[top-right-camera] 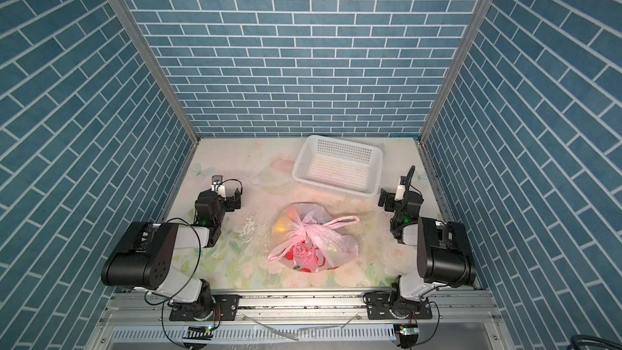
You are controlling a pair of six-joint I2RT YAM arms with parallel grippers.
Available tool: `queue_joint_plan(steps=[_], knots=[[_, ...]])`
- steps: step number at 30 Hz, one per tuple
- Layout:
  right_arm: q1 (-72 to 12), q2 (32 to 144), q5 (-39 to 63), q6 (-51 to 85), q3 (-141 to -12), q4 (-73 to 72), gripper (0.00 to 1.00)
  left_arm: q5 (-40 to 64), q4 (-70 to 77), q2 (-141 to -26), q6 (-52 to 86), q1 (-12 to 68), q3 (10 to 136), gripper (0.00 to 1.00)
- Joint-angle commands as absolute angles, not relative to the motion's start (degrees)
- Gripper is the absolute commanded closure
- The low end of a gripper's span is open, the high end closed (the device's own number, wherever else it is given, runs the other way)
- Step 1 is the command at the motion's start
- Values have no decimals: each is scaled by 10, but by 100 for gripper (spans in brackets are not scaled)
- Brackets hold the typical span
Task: Untie the knot of the plastic bag and take out the fruit
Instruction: Move the basket to the top-right of the table.
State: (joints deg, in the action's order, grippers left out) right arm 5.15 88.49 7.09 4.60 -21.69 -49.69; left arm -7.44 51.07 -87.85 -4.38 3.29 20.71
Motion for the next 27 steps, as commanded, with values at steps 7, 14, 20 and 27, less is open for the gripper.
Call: queue_joint_plan(steps=[7,14,20,27], knots=[[48,885,65,29,-224,-498,1,-70,508,-878,-48,33,218,0],[48,884,65,27,-228,-492,1,-70,506,-878,-48,33,218,0],[48,805,67,27,-243,-401,4,-69,514,-875,-51,33,213,0],[46,630,73,61,-334,-131,5,-64,355,-763,-64,43,255,0]])
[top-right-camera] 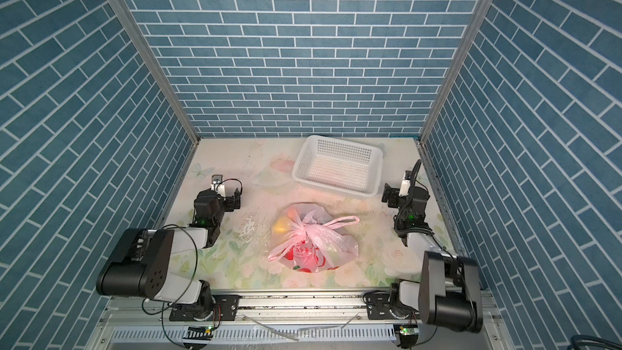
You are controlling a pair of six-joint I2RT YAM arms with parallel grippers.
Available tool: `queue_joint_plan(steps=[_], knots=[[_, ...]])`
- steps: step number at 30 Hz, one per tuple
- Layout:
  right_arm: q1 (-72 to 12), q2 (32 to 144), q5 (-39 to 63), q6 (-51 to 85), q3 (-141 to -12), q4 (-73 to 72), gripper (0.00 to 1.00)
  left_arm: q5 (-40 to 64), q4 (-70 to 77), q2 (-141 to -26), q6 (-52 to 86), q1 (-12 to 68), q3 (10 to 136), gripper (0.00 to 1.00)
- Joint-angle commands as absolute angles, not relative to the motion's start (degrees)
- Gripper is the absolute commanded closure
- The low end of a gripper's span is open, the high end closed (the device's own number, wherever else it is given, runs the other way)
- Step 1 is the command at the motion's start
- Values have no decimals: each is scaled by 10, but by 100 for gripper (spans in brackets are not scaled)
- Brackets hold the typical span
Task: Untie the knot of the plastic bag and take out the fruit
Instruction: Move the basket to the top-right of the table.
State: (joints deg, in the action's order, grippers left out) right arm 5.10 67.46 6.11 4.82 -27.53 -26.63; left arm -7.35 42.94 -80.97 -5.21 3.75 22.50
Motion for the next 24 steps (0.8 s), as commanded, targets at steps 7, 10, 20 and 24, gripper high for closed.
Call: queue_joint_plan(steps=[7,10,20,24], knots=[[-2,650,206,33,-483,78,5,28,124,-628,40,44,354,0],[-55,686,224,-11,-543,157,5,83,67,-611,102,46,369,0],[-184,820,223,-120,-677,315,5,226,24,-626,149,69,350,0],[-223,871,185,-147,-720,345,5,241,33,-636,151,77,354,0]])
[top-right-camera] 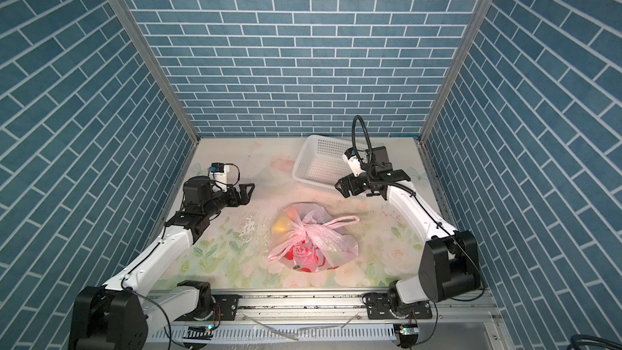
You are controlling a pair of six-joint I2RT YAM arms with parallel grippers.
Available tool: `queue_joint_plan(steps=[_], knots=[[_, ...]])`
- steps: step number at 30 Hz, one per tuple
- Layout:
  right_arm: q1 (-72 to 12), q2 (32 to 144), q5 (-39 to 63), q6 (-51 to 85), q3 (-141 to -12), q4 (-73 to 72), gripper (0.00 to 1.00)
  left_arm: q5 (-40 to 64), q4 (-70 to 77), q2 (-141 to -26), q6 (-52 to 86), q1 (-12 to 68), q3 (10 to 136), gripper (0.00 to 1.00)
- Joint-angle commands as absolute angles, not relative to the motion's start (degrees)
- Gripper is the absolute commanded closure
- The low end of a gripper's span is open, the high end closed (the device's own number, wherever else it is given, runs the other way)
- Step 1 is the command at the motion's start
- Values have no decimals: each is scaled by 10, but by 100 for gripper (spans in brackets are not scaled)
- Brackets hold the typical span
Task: Untie the knot of the plastic bag and take out the fruit
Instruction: Move the basket to the top-right of the table.
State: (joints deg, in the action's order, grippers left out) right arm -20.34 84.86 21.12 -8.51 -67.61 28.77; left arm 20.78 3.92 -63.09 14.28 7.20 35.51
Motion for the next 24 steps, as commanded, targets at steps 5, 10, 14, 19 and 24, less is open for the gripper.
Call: queue_joint_plan(steps=[5,10,14,19,24], knots=[[-248,933,121,-162,-766,351,10,251,42,-647,156,81,355,0],[-255,993,100,-166,-806,357,21,242,52,-645,160,91,347,1],[-260,1028,98,-170,-823,361,28,236,61,-644,165,98,340,1],[-263,1056,96,-172,-836,359,34,231,67,-647,166,105,338,0],[-261,1072,65,-164,-848,352,57,229,66,-650,166,106,339,0]])
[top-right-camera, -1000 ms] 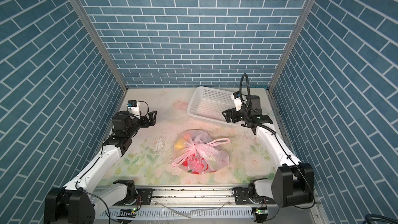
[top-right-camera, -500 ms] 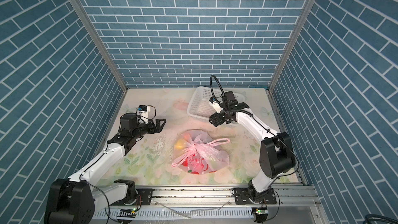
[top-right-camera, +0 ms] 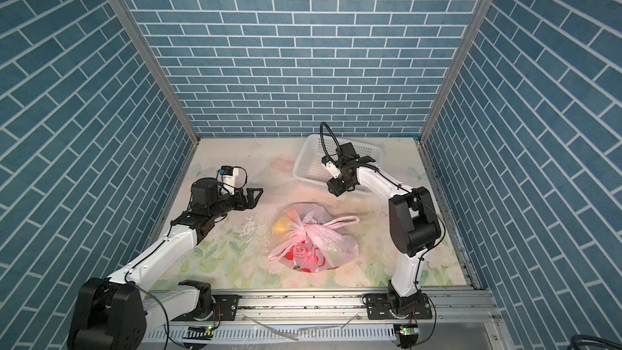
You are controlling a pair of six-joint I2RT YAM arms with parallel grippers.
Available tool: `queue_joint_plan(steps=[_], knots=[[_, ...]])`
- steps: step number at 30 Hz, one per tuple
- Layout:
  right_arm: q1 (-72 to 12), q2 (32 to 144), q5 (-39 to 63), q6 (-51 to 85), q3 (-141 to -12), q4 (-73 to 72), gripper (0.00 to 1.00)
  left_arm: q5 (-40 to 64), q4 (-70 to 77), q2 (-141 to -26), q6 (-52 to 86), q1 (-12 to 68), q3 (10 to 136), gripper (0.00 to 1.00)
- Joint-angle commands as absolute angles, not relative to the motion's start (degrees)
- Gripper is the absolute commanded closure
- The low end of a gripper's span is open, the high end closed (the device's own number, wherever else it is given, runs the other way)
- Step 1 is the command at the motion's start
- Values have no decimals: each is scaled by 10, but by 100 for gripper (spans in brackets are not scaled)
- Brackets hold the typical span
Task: Untie the knot of the plastic bag and take out the fruit
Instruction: Move the basket to the top-right of the table.
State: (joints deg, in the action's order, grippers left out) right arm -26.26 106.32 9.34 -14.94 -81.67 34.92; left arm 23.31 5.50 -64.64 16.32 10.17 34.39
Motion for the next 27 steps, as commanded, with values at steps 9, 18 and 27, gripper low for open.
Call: queue_joint_plan(steps=[9,18,27], knots=[[-242,1082,-9,-113,-864,345,89,226,65,-650,165,107,340,0],[-162,1101,-44,-72,-890,352,95,228,66,-651,167,110,339,1],[-104,1162,-49,-62,-958,372,96,225,57,-650,165,115,341,0]])
